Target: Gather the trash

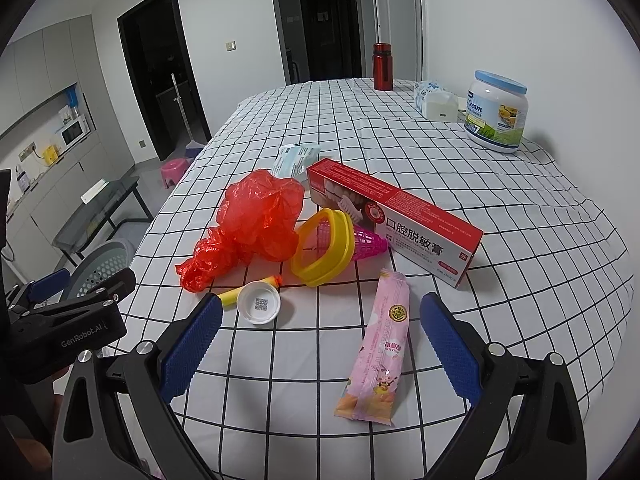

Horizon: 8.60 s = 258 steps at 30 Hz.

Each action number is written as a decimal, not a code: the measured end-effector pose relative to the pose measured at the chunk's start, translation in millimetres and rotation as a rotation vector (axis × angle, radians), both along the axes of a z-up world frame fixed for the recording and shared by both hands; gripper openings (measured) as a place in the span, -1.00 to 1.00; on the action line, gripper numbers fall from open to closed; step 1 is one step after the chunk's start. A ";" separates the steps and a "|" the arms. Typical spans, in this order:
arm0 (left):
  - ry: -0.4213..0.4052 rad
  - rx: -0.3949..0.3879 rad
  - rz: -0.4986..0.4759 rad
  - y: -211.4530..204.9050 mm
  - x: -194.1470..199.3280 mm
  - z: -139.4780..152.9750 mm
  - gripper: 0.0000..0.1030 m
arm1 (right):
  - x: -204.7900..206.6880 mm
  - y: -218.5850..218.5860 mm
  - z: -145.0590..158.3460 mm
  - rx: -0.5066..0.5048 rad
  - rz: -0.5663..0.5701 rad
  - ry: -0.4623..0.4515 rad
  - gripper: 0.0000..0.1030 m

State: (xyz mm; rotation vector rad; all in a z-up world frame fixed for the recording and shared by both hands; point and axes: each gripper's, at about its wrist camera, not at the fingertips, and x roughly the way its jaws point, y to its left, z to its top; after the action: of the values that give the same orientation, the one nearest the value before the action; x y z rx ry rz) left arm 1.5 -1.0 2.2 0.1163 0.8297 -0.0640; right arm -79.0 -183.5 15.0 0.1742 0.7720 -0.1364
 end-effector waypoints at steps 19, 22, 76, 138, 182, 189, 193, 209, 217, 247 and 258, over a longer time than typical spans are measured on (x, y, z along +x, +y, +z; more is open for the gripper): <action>-0.002 0.002 -0.001 -0.6 0.4 -0.2 0.88 | -0.1 -0.2 -1.1 0.007 0.001 0.002 0.84; 0.000 0.003 -0.001 -1.3 2.2 0.1 0.88 | -0.3 -0.4 -2.0 0.007 0.001 0.000 0.84; -0.004 0.004 -0.043 -19.3 -0.4 -13.3 0.88 | -9.3 -23.9 -30.0 0.013 -0.023 0.040 0.84; 0.153 -0.013 -0.126 -124.3 10.1 -77.6 0.81 | -20.5 -83.7 -69.4 0.150 0.051 0.063 -0.45; -0.007 -0.051 0.094 126.6 20.1 -24.2 -0.24 | 77.1 150.4 -34.5 0.104 0.516 0.072 -0.45; 0.043 -0.041 0.219 203.6 51.8 -49.0 -0.24 | 128.9 231.4 -48.1 0.119 0.643 0.120 -0.45; 0.081 -0.048 0.257 234.1 65.0 -65.5 -0.24 | 151.2 265.1 -56.9 0.124 0.684 0.151 -0.45; 0.143 -0.093 0.273 266.8 83.0 -94.7 -0.18 | 177.6 310.2 -75.0 0.097 0.737 0.209 -0.42; 0.131 -0.094 0.289 270.8 80.7 -93.2 0.27 | 179.2 310.8 -69.6 0.086 0.726 0.181 0.11; 0.080 -0.081 0.318 260.4 54.0 -67.2 0.70 | 148.8 286.4 -52.7 0.074 0.683 0.131 0.11; 0.018 -0.092 0.274 231.3 32.8 -42.1 0.78 | 109.5 235.8 -39.1 0.087 0.605 0.083 0.11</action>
State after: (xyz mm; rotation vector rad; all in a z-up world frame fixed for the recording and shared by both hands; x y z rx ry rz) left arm 34.3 230.3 -39.9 -0.0855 0.8526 0.1550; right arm 30.5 52.3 -24.1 0.0117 0.8839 0.4662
